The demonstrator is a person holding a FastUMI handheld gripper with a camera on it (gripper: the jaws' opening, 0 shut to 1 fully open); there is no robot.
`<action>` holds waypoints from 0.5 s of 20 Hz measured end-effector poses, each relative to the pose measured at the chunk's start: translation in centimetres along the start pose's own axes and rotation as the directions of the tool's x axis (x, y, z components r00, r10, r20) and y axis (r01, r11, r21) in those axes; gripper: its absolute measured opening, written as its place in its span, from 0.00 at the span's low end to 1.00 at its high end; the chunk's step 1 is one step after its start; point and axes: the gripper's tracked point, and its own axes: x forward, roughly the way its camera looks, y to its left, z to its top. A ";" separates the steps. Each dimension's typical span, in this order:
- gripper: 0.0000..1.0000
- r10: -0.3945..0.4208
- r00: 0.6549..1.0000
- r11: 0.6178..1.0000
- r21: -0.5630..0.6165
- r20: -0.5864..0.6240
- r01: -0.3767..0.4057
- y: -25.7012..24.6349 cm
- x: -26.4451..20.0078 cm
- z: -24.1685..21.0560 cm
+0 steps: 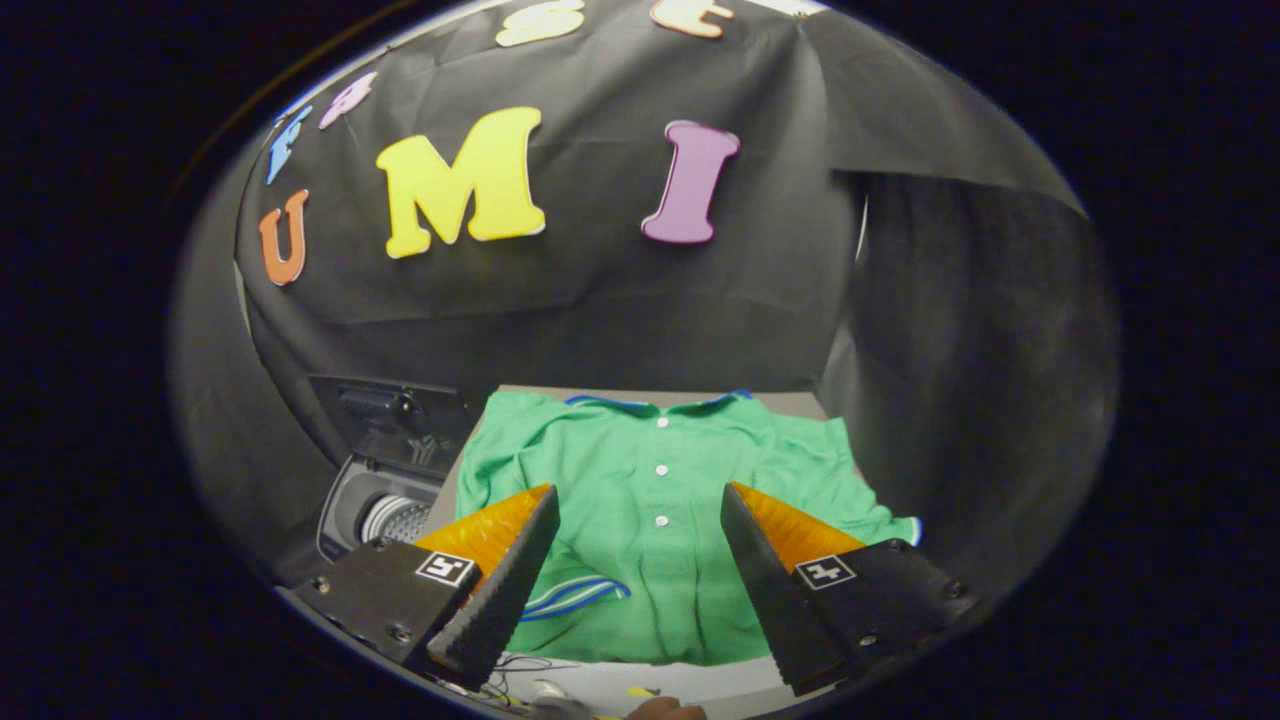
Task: Put the clothes into the washing machine and then close the washing machine lid.
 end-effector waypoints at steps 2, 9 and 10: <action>1.00 -0.006 0.999 1.000 0.012 -0.054 0.007 -0.7 1.7 -0.6; 1.00 0.001 0.987 1.000 0.017 -0.163 0.002 -1.2 5.0 -4.0; 1.00 0.004 0.983 1.000 0.011 -0.182 -0.002 -1.2 5.3 -4.2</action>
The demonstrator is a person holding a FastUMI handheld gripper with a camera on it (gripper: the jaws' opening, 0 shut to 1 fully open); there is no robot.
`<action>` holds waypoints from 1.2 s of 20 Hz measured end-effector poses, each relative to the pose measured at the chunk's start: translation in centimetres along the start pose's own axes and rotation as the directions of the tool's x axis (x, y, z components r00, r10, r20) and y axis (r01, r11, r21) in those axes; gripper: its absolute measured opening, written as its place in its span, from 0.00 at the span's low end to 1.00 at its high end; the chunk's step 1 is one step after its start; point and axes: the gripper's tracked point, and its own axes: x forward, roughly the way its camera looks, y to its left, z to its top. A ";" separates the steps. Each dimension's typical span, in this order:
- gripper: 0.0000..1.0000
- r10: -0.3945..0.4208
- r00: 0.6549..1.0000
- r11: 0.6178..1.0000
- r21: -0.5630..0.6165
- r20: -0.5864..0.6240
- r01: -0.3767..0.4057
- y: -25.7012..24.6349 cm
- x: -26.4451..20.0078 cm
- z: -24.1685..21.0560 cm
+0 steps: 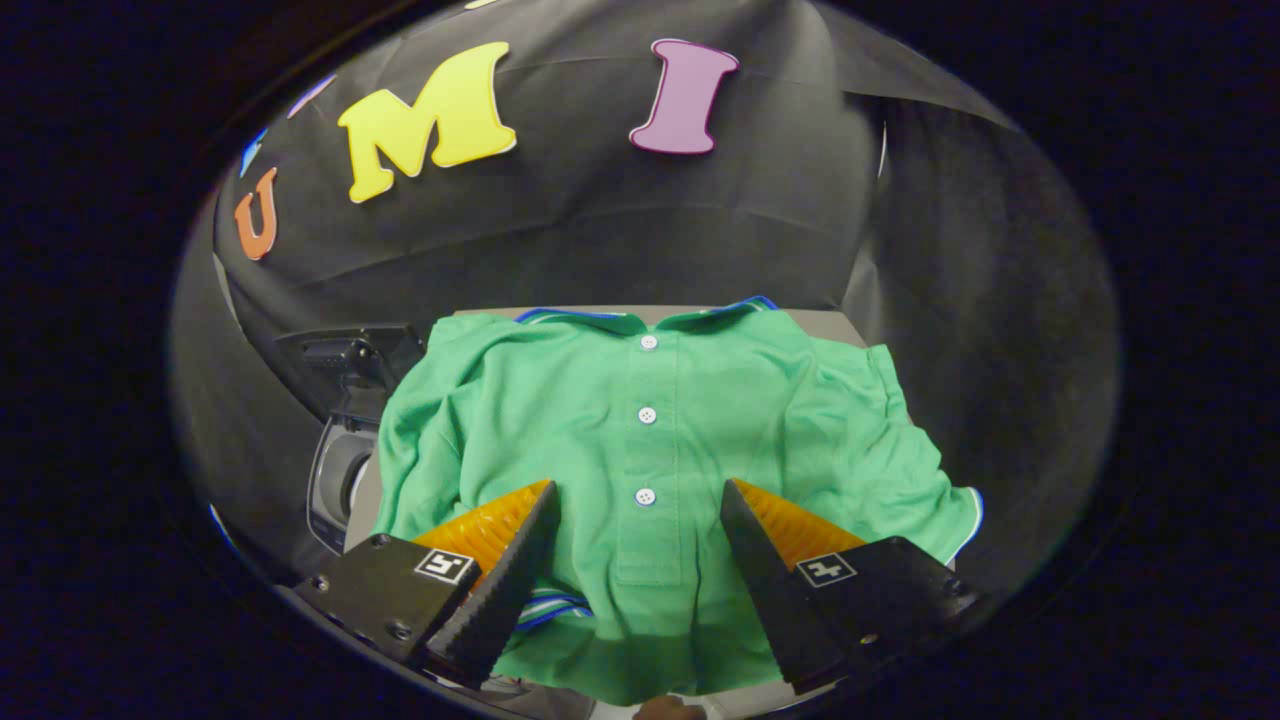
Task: Put the clothes into the washing machine and then close the washing machine lid.
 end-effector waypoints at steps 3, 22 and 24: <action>1.00 0.003 1.000 1.000 0.005 -0.018 -0.003 0.0 -0.2 -0.2; 0.05 0.026 0.999 1.000 -0.006 0.044 -0.026 2.9 -3.7 2.7; 0.05 0.060 0.995 0.998 -0.012 0.076 -0.059 4.8 -5.1 4.1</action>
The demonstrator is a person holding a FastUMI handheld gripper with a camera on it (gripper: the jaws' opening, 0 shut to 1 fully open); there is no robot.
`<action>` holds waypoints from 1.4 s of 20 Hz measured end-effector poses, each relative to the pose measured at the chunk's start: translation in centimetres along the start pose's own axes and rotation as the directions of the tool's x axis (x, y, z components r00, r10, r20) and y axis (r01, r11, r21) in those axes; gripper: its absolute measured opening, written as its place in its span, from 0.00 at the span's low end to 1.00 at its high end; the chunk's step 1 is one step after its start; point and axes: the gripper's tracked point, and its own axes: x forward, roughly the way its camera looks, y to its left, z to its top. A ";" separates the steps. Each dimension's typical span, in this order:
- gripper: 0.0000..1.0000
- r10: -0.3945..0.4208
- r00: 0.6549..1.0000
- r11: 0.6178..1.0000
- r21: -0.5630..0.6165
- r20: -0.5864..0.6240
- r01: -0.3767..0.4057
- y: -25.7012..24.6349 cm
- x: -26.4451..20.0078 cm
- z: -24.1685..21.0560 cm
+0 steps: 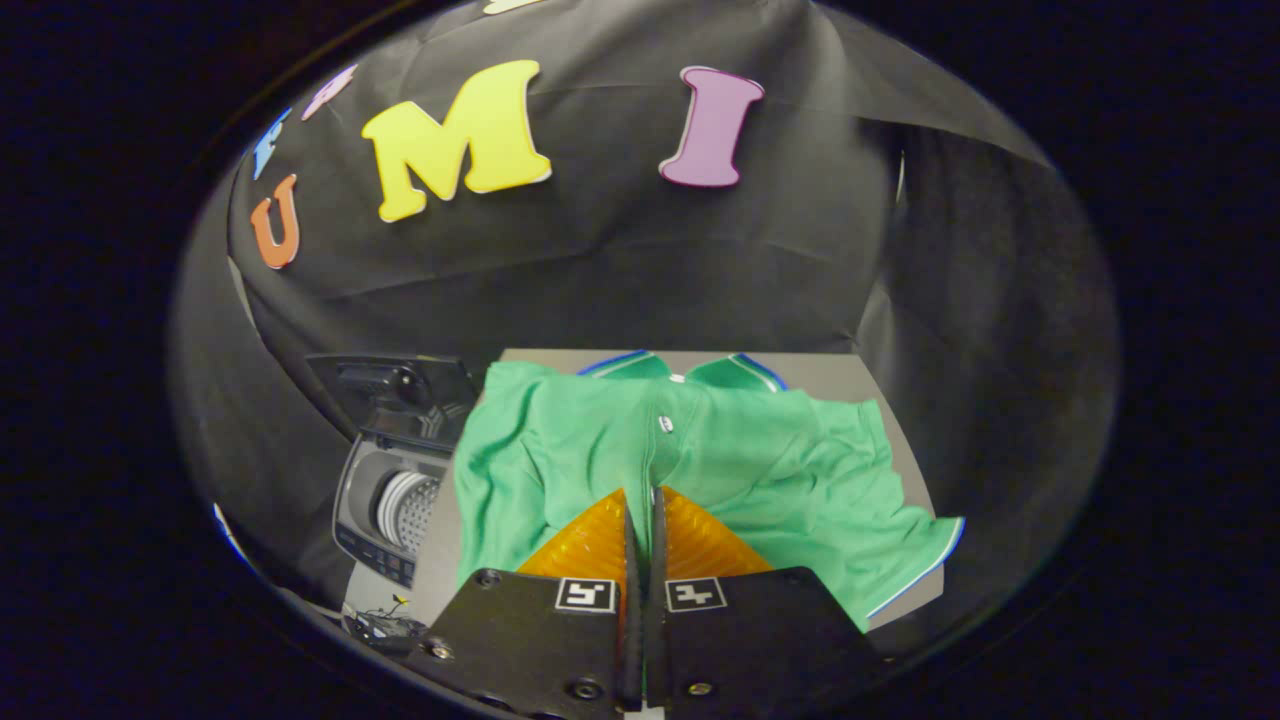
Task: Put the clothes into the washing machine and then close the washing machine lid.
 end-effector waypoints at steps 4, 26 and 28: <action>0.05 0.071 0.993 0.997 0.015 0.097 -0.073 3.9 -2.4 4.4; 0.05 0.477 0.870 0.869 -0.217 0.126 -0.445 32.6 -6.7 10.0; 0.05 0.490 0.865 0.859 -0.230 0.110 -0.458 34.6 -6.0 9.7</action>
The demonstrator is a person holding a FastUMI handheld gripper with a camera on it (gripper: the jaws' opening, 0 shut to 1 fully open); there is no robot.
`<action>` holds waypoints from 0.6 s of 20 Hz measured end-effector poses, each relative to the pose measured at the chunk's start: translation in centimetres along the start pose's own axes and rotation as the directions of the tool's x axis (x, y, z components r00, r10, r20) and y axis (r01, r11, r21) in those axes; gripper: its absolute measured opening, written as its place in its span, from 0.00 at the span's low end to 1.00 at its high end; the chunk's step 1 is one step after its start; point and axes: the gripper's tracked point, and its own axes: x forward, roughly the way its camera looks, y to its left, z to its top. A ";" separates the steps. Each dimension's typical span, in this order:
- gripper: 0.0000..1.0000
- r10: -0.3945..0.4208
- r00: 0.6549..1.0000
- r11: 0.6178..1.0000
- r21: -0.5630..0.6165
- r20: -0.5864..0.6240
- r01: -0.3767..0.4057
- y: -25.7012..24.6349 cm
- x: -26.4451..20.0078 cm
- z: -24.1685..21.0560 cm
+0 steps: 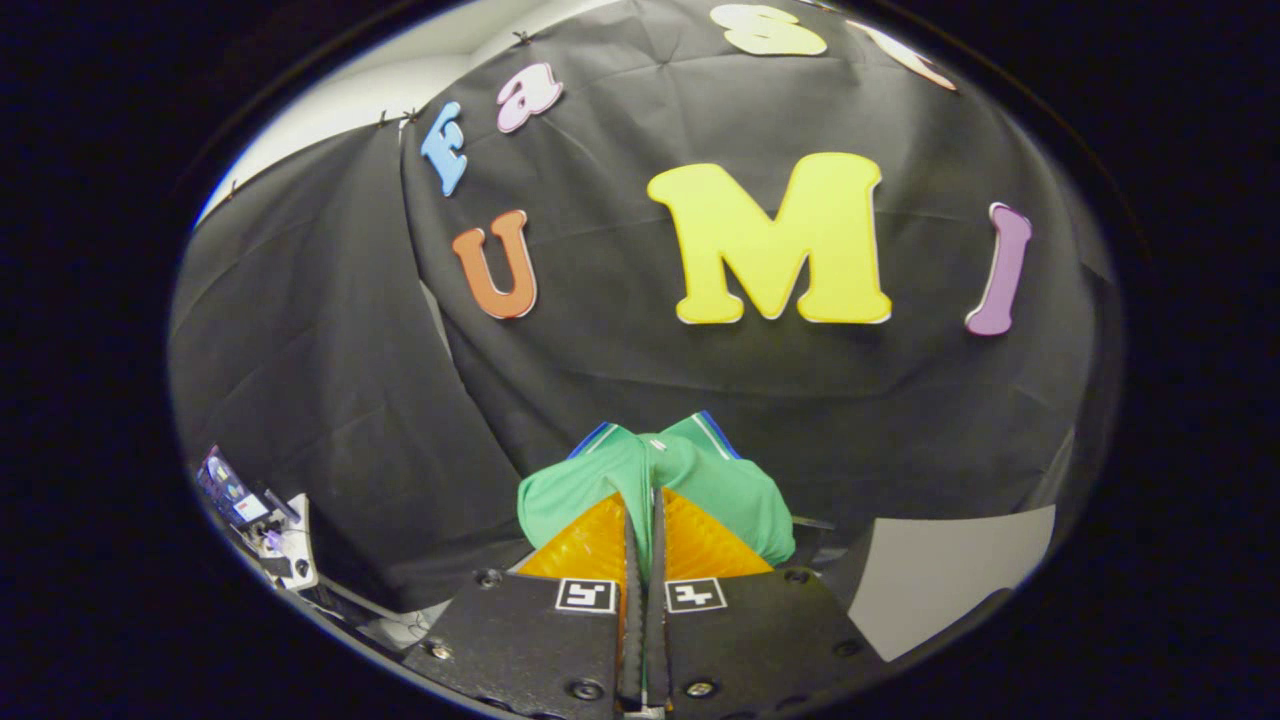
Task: Put the clothes into the washing machine and then close the washing machine lid.
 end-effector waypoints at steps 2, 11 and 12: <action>0.05 0.013 1.000 1.000 0.000 -0.017 -0.013 1.1 1.4 -0.4; 0.05 0.010 0.988 1.000 0.030 -0.151 -0.006 2.4 7.2 -8.9; 0.05 0.003 0.987 0.999 0.033 -0.163 0.002 2.4 7.8 -9.9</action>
